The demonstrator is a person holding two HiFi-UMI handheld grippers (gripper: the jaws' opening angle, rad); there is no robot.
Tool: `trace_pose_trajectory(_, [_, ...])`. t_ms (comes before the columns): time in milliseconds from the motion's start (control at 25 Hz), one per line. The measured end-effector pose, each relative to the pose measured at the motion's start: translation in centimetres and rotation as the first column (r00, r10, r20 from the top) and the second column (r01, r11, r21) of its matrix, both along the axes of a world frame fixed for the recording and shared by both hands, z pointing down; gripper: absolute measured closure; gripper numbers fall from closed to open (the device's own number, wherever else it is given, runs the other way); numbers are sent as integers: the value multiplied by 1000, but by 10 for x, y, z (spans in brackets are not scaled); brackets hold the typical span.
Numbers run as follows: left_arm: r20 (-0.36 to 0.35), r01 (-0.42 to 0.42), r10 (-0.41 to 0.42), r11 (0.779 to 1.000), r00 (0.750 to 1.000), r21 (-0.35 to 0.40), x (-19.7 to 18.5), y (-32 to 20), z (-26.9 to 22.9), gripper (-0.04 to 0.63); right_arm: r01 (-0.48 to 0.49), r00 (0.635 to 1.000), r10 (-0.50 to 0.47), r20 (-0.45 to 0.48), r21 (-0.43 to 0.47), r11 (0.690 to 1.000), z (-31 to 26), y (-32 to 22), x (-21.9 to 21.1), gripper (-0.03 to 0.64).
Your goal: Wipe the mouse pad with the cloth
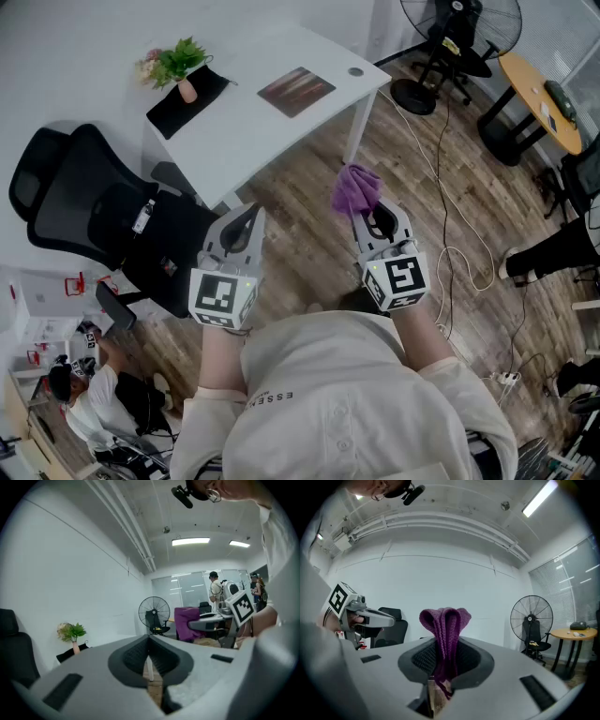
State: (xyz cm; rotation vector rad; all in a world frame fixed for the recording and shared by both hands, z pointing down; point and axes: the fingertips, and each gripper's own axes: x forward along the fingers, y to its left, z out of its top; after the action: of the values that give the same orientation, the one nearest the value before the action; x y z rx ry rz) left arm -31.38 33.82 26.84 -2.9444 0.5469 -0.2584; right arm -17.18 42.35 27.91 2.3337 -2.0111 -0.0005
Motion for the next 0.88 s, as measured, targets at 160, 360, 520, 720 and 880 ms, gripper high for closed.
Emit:
trace_pose_trajectory(160, [-4,0,0,1000,1000,-2,-1,2,2,594,-1,1000,1,-2,1,1000,3,2,-2,529])
trace_pose_trajectory(360, [-2,-9,9,1000,1000,-5,-1,2,7,594,0,1000,0,-2,1,1000,6,0,-5,531])
trace_pose_trajectory(520, [-2,-11,11,1000,1000,-7,-2,-1,9,594,-16,999,16,29,12,1000,8,-2,-1,529])
trace_pose_trajectory(720, [1,0,0,1000,1000,-16,7,-8,15,594,-22,999,23,39,-11,1000,17,-8,12,529])
trace_pose_trajectory(880, [13,12,-11,1000,1000,-24,23,-21,26,594,-1,998,3,58,-31,1000,28,-25,32,529])
